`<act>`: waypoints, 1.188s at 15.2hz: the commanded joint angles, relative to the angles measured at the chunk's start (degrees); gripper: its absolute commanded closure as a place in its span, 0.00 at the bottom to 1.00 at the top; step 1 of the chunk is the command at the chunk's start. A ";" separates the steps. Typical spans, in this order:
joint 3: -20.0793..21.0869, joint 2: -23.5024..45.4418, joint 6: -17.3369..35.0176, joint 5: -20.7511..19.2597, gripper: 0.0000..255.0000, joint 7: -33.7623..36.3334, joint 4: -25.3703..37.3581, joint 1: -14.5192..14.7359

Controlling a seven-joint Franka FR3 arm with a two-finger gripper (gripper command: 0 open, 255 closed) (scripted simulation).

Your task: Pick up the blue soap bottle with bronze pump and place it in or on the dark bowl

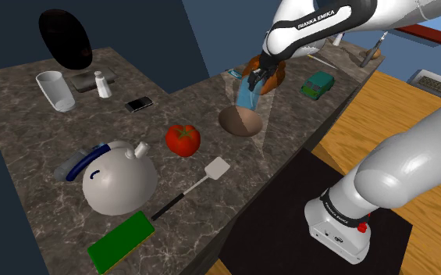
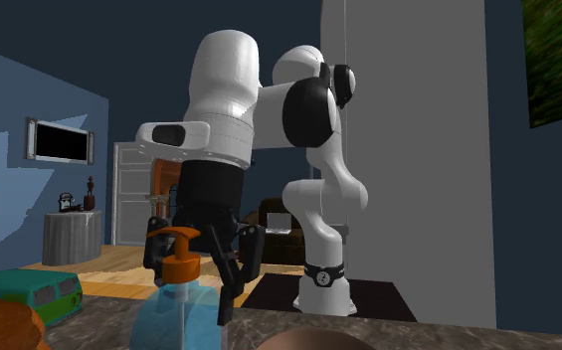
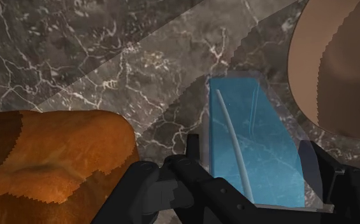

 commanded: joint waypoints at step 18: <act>0.44 -5.79 -13.68 -0.68 1.00 0.48 7.84 -0.11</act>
